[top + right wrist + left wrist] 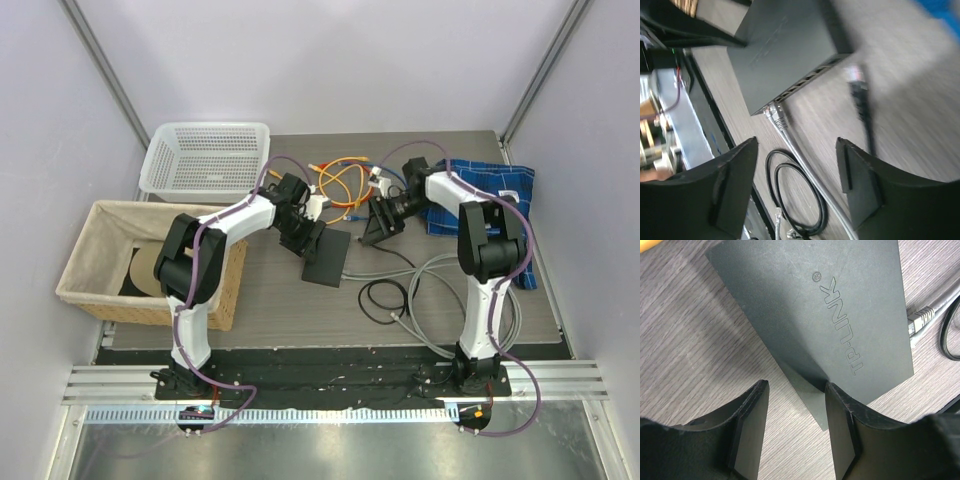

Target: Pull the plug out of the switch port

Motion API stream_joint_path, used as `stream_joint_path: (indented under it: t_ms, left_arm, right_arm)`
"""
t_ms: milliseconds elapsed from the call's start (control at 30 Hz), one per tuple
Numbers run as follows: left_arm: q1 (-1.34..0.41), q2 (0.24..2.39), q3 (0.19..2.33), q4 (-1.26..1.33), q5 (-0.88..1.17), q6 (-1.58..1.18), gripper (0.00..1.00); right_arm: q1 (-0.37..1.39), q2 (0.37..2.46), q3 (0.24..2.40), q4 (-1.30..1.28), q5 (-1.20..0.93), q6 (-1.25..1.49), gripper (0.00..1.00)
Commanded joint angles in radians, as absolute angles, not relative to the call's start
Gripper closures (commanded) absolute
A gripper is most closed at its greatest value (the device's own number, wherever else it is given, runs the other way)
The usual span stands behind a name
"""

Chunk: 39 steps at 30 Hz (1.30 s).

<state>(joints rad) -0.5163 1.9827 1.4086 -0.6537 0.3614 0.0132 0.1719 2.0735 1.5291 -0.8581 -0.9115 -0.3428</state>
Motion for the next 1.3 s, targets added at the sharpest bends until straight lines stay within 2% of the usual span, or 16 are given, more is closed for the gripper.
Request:
stream_joint_path:
  t_ms: [0,100,400,900,1267]
  left_arm:
    - [-0.529,2.048,1.365,-0.687,0.198,0.081,0.47]
    - [-0.535,2.048,1.365,-0.692,0.19,0.084,0.47]
    - [-0.548,2.045,1.359,-0.699,0.181,0.1,0.47]
    - [-0.551,2.062,1.365,-0.693,0.178,0.098,0.46]
    - [-0.551,2.06,1.362,-0.693,0.176,0.098,0.46]
  right_arm:
    - [0.227,2.111,1.542,-0.92,-0.954,-0.46,0.31]
    - [0.245,2.163,1.558,-0.92,-0.957,-0.465,0.37]
    - [0.294,2.256,1.603,-0.996,-0.953,-0.543,0.44]
    - [0.347,2.316,1.594,-0.968,-0.948,-0.499,0.46]
    - [0.368,2.347,1.614,-0.996,-0.925,-0.509,0.52]
